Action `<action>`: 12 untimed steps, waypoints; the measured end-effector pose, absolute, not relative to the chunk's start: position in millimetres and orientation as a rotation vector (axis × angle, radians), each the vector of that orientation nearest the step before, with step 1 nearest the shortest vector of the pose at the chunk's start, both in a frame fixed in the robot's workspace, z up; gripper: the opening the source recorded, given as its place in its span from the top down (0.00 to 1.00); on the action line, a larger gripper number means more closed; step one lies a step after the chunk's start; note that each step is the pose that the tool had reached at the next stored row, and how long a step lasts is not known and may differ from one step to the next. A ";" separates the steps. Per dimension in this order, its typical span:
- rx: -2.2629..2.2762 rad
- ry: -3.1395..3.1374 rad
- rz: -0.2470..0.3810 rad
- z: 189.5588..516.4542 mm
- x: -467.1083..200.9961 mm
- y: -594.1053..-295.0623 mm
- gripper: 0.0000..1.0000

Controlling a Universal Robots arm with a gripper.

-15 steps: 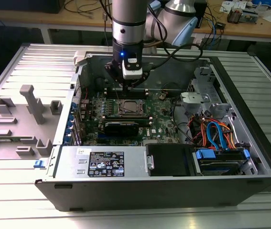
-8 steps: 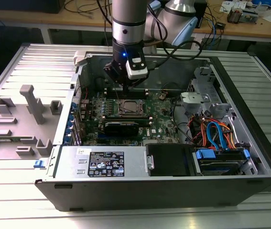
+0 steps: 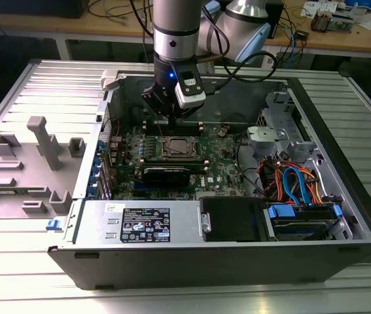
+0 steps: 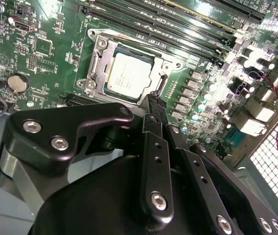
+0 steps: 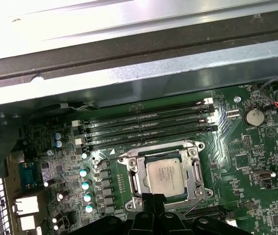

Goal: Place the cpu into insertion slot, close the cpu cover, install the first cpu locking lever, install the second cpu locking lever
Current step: 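Install the first cpu locking lever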

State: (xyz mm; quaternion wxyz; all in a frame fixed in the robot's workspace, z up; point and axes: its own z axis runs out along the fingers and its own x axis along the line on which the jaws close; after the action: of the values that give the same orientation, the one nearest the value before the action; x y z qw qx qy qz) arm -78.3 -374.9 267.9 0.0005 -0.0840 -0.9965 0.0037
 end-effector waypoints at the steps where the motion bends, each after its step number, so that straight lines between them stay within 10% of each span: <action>1: -0.264 -3.129 0.011 267.9 -78.3 -374.9 0.89; 12: -0.186 -3.135 0.010 267.8 -85.1 -375.3 0.89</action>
State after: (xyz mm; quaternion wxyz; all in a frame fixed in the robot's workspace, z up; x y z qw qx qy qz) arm -85.1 -375.3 267.8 0.0005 -0.0593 -0.9982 0.0033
